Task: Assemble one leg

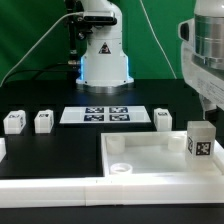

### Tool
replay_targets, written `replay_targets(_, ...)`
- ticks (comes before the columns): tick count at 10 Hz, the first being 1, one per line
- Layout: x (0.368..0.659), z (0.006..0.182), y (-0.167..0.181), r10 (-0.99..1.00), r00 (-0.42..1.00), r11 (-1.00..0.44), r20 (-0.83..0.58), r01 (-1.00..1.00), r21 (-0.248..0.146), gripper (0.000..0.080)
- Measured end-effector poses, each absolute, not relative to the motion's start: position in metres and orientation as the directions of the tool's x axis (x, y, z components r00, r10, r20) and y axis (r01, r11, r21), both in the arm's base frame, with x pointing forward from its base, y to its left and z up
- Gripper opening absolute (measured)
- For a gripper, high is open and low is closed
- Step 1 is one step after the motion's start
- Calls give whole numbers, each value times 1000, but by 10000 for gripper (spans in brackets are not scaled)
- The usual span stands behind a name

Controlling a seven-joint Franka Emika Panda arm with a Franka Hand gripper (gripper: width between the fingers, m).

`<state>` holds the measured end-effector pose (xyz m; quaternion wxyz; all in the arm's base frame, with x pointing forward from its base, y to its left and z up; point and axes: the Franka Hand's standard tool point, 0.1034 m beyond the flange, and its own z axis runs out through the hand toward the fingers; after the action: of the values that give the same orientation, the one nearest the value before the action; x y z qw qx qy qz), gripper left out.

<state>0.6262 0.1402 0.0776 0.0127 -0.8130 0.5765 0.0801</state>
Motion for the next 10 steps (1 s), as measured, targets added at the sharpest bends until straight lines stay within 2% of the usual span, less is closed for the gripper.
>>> replay_targets(2,628,78,134,-818,553,-564,-157,-825,32,648)
replay_targets(4,628,78,131,-674,721,-730,-159,-683,-2,648)
replay_targets(6,628,77,130,-546,823,-831,-157,-556,-27,648)
replay_targets(8,624,74,124,-273,951,-958,-141,-282,-44,648)
replay_targets(10,625,72,115,-133,982,-988,-132,-141,-59,648)
